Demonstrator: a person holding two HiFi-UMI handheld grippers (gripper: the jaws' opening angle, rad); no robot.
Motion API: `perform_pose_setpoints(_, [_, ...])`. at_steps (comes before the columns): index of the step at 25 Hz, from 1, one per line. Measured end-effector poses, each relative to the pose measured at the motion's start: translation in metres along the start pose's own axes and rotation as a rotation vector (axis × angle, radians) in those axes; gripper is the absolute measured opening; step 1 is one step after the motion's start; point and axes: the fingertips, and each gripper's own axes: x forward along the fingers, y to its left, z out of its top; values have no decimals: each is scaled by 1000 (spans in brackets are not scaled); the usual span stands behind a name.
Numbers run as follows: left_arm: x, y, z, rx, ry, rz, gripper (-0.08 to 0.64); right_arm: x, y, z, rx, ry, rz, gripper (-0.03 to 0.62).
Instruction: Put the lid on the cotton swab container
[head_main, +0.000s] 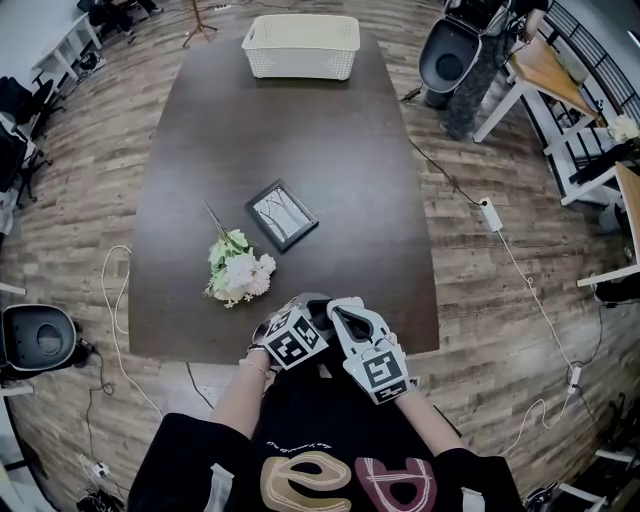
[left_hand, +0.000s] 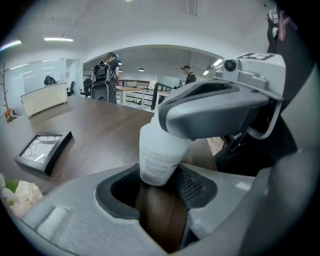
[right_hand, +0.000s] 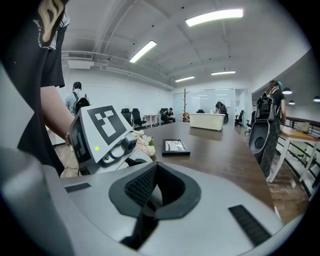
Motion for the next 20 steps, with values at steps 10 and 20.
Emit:
perform_pose_setpoints(10, [0, 0, 0, 1, -3, 2, 218, 0, 1, 0, -9, 20, -7, 6])
perform_pose_setpoints(20, [-1, -2, 0, 9, -11, -7, 218, 3, 11, 2, -47, 57, 8, 6])
